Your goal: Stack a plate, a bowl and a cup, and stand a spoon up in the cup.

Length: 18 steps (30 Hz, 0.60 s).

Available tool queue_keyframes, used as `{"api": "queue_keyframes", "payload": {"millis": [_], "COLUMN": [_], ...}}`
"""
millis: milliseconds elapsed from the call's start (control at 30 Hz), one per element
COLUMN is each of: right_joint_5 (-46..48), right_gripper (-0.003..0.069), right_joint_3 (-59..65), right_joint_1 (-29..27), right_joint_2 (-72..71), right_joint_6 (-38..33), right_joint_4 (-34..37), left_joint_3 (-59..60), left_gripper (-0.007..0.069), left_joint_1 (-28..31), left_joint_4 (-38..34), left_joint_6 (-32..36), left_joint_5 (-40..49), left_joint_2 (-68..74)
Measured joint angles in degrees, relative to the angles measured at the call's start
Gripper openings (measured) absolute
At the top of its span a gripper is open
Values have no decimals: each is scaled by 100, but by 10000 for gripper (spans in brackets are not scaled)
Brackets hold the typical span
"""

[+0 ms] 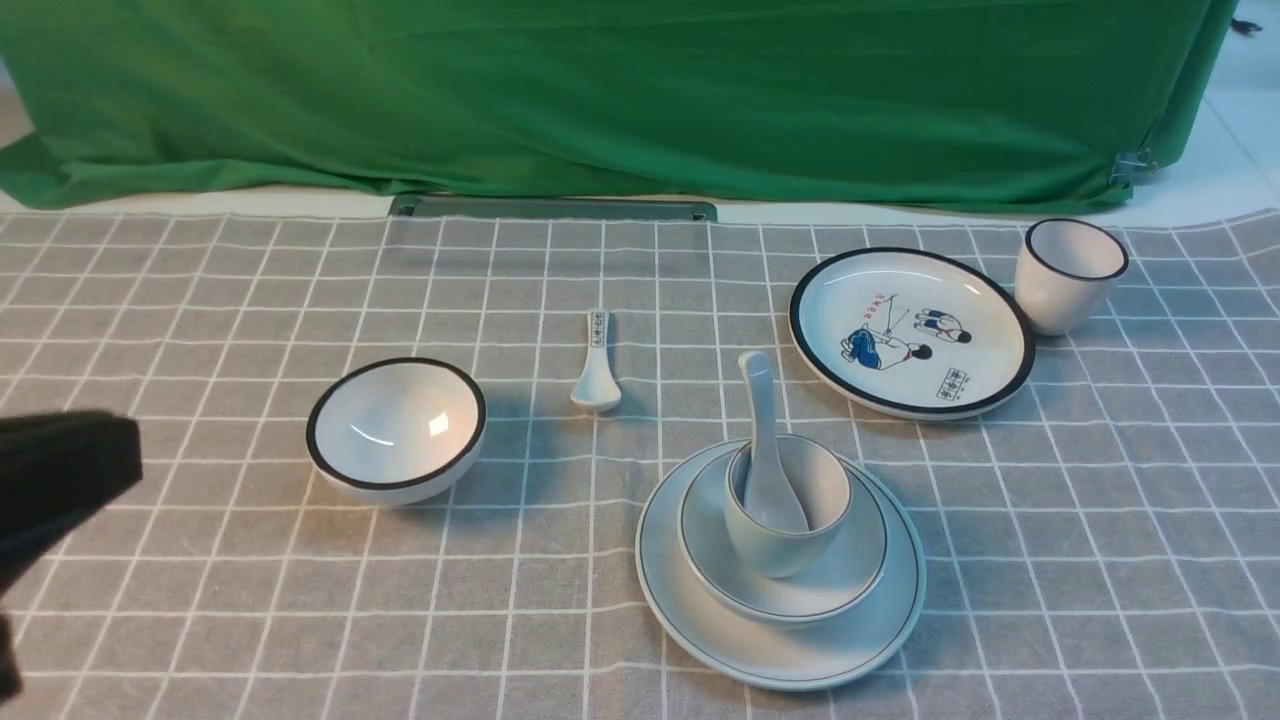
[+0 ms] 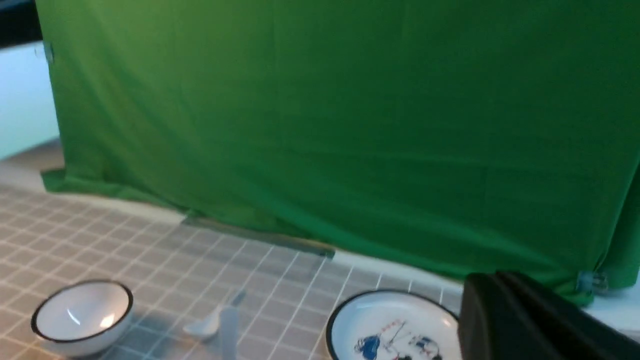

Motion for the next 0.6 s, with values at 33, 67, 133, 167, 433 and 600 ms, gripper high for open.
{"api": "queue_keyframes", "payload": {"millis": [33,67,133,167,433,600], "right_joint_5": [-108,-262,-593,-758,-1063,-1063], "right_gripper": [24,24,24,24,57,70], "right_joint_3": [205,360,704,815,920,920], "right_joint_1": [0,0,0,0,0,0], "right_joint_2": [-206,-374,-696,-791,-856,-856], "right_joint_6": [12,12,12,48,291,311], "right_joint_4": [0,0,0,0,0,0], "left_joint_3": [137,294,548,655,809,809], "left_gripper": [8,8,8,8,10,10], "left_joint_1": [0,0,0,0,0,0], "left_joint_4": [0,0,-6,-27,-64,-64], "left_joint_6": [-10,-25,-53,-52,-72,-72], "left_joint_5": [-132,-253,-516,-584,-640,-645], "left_joint_2": [-115,-210,-383,-424,-441,-441]}}
